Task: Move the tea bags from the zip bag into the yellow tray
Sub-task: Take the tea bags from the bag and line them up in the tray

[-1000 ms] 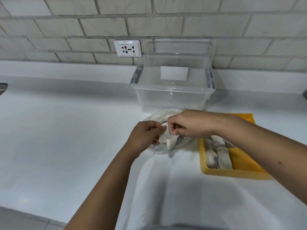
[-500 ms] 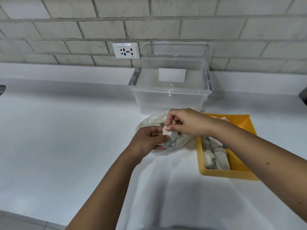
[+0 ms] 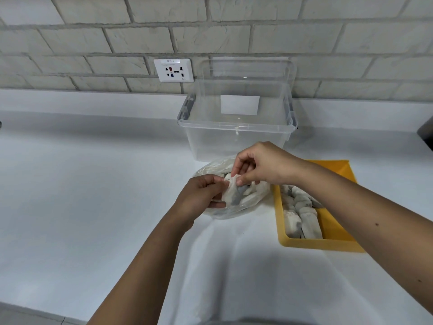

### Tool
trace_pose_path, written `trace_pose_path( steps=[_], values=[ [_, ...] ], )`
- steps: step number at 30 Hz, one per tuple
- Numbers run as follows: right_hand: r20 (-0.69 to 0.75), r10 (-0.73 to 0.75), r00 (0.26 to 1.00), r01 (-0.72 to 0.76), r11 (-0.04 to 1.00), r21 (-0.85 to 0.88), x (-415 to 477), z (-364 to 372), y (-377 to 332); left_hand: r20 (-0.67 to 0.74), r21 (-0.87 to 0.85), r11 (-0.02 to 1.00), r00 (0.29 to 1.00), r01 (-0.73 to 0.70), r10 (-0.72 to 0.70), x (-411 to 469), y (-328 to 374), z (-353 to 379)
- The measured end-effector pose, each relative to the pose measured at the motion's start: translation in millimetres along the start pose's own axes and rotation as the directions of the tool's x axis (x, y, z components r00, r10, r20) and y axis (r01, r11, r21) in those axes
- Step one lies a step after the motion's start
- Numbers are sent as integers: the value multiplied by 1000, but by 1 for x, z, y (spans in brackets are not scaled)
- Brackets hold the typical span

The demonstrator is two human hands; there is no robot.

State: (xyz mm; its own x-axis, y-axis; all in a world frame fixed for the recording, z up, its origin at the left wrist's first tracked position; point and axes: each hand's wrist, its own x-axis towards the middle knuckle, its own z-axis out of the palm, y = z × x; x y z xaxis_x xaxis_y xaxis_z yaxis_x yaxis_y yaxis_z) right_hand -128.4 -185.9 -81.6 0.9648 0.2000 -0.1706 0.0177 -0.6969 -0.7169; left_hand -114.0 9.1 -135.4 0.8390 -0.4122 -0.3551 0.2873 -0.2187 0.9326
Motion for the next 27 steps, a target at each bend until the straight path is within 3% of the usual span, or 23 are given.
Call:
trace_pose_path(
  steps=[6,10,12,14,17,20,24,27],
  values=[
    [-62,-29,998,28,1000,-13,11,4,-8,50,-8,999,998,-40,40,-5,3,-2],
    [-180,-13,984,34,993,115,20,14,-2,-174,24,995,980,-99,101,2,-1,-15],
    [-230,18,973,-2,998,67,22,30,8,-283,51,992,951,-114,124,6,-5,-22],
    [-183,48,982,-58,997,-52,24,52,20,-323,46,993,939,-109,119,8,-9,-25],
    [-125,137,983,-154,978,-137,28,80,36,-334,48,995,937,-89,100,8,-13,-22],
    [-168,208,964,-239,952,-192,35,94,39,-325,35,996,941,-81,88,9,-15,-21],
    [-144,208,968,-237,944,-230,37,98,39,-320,30,997,944,-69,75,11,-17,-21],
    [-181,198,963,-226,962,-155,26,79,38,-334,-7,998,941,-67,61,12,-16,-25]
  ],
)
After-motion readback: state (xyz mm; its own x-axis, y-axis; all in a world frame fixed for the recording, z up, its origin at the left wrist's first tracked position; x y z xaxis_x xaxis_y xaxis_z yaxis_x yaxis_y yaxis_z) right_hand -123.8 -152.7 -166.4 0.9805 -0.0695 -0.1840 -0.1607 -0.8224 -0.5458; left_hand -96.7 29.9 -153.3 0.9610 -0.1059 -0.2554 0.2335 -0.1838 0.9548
